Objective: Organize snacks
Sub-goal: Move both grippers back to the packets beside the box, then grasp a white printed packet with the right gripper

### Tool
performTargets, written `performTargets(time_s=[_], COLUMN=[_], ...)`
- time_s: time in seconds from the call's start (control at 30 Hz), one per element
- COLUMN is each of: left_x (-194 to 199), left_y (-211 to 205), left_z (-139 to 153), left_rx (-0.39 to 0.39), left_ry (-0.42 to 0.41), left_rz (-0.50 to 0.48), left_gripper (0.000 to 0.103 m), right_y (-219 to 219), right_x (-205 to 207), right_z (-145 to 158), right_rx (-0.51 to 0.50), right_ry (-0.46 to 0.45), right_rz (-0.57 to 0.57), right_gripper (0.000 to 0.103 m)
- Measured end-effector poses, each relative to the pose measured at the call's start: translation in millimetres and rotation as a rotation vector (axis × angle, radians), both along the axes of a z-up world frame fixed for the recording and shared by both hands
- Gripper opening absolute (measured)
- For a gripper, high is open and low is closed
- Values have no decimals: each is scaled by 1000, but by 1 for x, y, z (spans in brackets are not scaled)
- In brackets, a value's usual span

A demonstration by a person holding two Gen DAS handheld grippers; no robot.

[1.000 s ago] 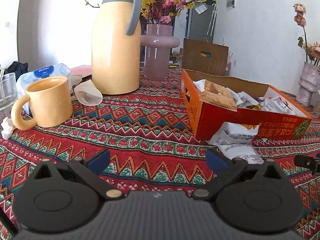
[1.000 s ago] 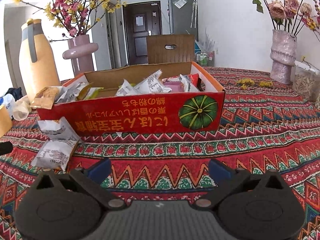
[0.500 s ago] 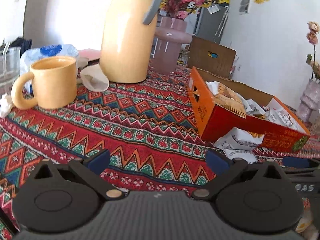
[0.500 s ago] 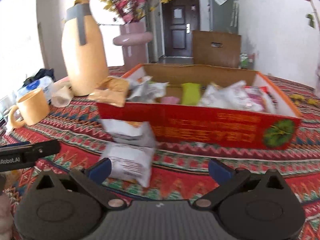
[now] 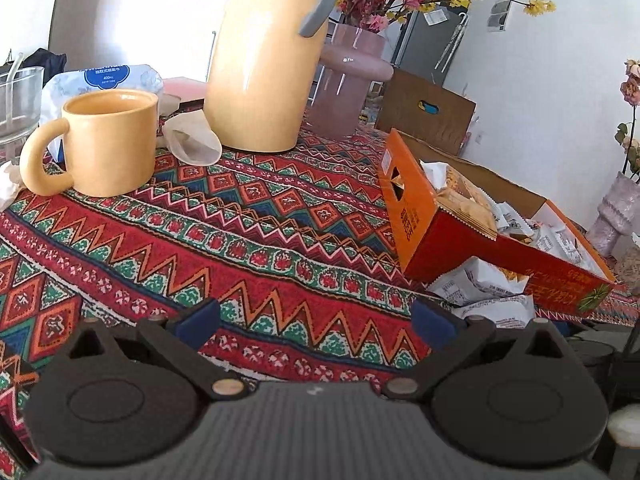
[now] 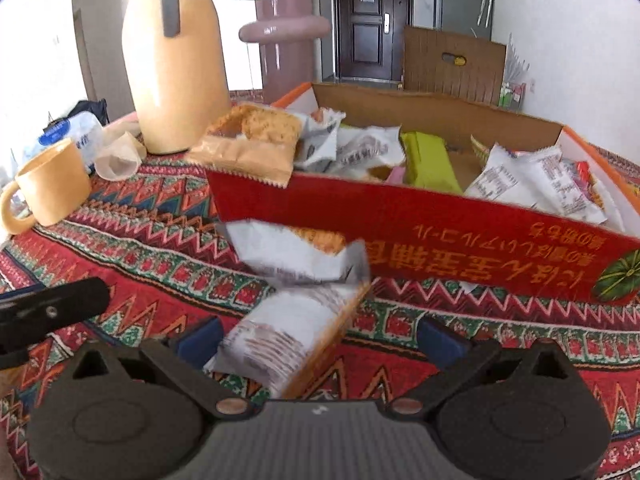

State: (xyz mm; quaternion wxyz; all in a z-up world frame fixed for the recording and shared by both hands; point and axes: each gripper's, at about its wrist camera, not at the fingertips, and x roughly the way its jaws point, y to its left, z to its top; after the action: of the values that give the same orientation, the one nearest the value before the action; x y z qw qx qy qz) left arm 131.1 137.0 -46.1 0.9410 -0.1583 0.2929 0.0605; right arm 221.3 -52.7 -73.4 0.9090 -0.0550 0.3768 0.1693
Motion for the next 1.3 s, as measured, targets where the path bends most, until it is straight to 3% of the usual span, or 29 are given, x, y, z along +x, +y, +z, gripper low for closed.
performTargets(time_s=[0.5, 0.57, 0.8, 0.9, 0.93, 0.97, 1.03, 1.3], left_x=[1, 2, 3, 4, 5, 5, 5, 7], left_y=[2, 3, 3, 4, 4, 5, 5, 4], left_z=[-2, -2, -3, -3, -4, -4, -5, -5], left_rx=[-15, -16, -20, -22, -23, -24, -25, -16], left_ry=[13, 15, 26, 33, 36, 39, 43, 54], left_rz=[8, 9, 16, 20, 21, 23, 27, 34], left_gripper=[103, 103, 103, 103, 103, 103, 103, 103], right_y=[4, 3, -11, -18, -20, -22, -26, -55], right_x=[2, -3, -24, -32, -35, -37, -40, -49], right_z=[0, 1, 2, 5, 6, 8, 9, 26], right_rx=[-11, -12, -15, -7, -3, 1, 8, 45], right_ry=[9, 8, -5, -14, -20, -22, -26, -132], right_rz=[5, 9, 24, 32, 39, 44, 47, -16], right_gripper=[103, 97, 93, 80, 67, 61, 55, 54])
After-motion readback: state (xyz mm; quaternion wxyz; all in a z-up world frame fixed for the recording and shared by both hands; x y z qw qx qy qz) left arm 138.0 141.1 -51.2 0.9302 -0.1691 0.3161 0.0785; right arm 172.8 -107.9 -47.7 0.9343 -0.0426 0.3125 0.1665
